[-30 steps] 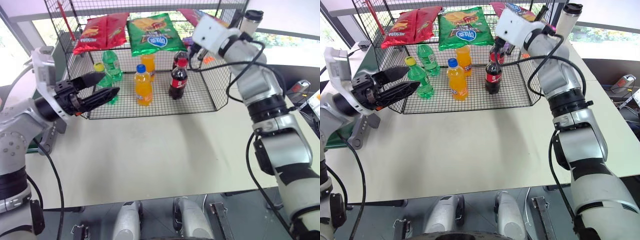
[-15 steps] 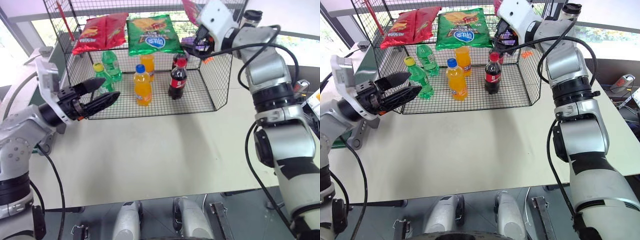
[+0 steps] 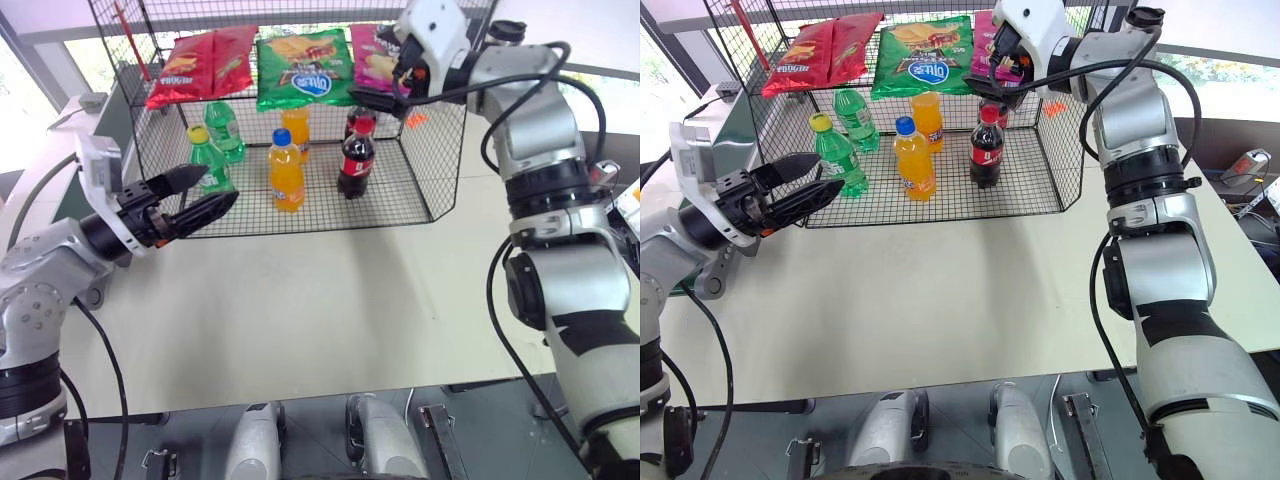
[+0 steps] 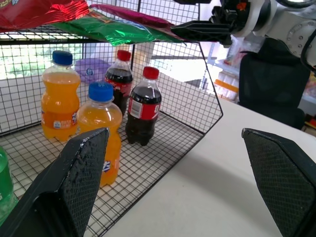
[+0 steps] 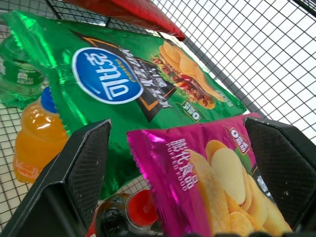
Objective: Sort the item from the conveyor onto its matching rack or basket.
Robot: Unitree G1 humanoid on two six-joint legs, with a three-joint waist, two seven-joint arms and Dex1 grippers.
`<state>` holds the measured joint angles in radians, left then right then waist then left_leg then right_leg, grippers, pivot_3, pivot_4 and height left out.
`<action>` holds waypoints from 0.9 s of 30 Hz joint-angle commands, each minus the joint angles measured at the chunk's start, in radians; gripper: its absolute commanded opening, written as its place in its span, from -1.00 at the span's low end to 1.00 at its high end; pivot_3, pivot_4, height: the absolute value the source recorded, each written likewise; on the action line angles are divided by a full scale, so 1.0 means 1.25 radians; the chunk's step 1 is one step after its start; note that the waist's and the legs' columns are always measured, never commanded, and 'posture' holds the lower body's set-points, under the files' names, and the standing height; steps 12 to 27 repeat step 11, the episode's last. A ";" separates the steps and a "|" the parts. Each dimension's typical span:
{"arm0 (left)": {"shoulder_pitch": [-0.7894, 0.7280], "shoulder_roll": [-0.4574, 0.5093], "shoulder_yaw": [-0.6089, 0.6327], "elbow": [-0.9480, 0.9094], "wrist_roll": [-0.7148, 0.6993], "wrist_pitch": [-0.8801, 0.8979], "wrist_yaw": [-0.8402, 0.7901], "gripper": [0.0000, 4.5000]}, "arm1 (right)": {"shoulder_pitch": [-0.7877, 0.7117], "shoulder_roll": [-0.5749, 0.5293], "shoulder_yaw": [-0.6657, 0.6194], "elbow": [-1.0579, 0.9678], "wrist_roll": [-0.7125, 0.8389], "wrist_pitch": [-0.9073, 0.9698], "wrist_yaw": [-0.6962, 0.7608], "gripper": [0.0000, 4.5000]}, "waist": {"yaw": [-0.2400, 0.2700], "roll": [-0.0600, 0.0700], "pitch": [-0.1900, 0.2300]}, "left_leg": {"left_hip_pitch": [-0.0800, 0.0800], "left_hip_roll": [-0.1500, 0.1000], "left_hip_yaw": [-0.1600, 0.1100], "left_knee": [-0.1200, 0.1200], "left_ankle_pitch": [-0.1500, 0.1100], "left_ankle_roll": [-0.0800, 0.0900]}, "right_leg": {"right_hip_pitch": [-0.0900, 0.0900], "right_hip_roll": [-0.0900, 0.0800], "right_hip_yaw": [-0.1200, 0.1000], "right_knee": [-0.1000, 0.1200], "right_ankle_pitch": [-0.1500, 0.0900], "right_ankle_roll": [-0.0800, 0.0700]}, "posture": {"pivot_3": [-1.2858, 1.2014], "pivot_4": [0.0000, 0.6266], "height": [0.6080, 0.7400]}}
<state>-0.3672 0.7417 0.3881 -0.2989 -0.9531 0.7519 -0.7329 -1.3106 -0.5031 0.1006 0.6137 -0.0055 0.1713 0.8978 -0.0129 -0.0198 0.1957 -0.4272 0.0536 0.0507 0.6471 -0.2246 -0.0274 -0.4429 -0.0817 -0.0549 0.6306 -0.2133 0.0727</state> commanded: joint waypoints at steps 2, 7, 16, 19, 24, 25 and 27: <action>-0.012 0.001 0.022 -0.017 0.000 -0.015 0.025 1.00 | 0.055 -0.059 -0.068 -0.187 0.086 0.054 0.053 0.96 | 0.002 0.000 0.000 | 0.000 0.000 0.000 0.000 0.000 0.000 | 0.000 0.000 0.000 0.000 0.000 0.000 | 0.03 -0.52 1.00; -0.027 -0.001 0.043 -0.030 0.003 -0.002 0.108 1.00 | 0.179 -0.108 -0.220 -0.412 0.274 0.276 0.040 0.96 | 0.003 0.000 0.000 | 0.000 0.000 0.000 0.000 0.000 0.000 | 0.000 0.000 0.000 0.000 0.000 0.000 | 0.03 -0.52 1.00; 0.021 0.012 0.063 -0.092 -0.016 0.022 0.143 1.00 | 0.326 -0.099 -0.365 -0.564 0.453 0.466 -0.019 0.96 | 0.003 0.000 0.000 | 0.001 0.000 0.000 0.000 0.000 0.000 | 0.001 0.000 0.000 0.000 0.000 0.000 | 0.03 -0.52 1.00; 0.021 0.012 0.063 -0.092 -0.016 0.022 0.143 1.00 | 0.326 -0.099 -0.365 -0.564 0.453 0.466 -0.019 0.96 | 0.003 0.000 0.000 | 0.001 0.000 0.000 0.000 0.000 0.000 | 0.001 0.000 0.000 0.000 0.000 0.000 | 0.03 -0.52 1.00; 0.021 0.012 0.063 -0.092 -0.016 0.022 0.143 1.00 | 0.326 -0.099 -0.365 -0.564 0.453 0.466 -0.019 0.96 | 0.003 0.000 0.000 | 0.001 0.000 0.000 0.000 0.000 0.000 | 0.001 0.000 0.000 0.000 0.000 0.000 | 0.03 -0.52 1.00; 0.021 0.012 0.063 -0.092 -0.016 0.022 0.143 1.00 | 0.326 -0.099 -0.365 -0.564 0.453 0.466 -0.019 0.96 | 0.003 0.000 0.000 | 0.001 0.000 0.000 0.000 0.000 0.000 | 0.001 0.000 0.000 0.000 0.000 0.000 | 0.03 -0.52 1.00; 0.021 0.012 0.063 -0.092 -0.016 0.022 0.143 1.00 | 0.326 -0.099 -0.365 -0.564 0.453 0.466 -0.019 0.96 | 0.003 0.000 0.000 | 0.001 0.000 0.000 0.000 0.000 0.000 | 0.001 0.000 0.000 0.000 0.000 0.000 | 0.03 -0.52 1.00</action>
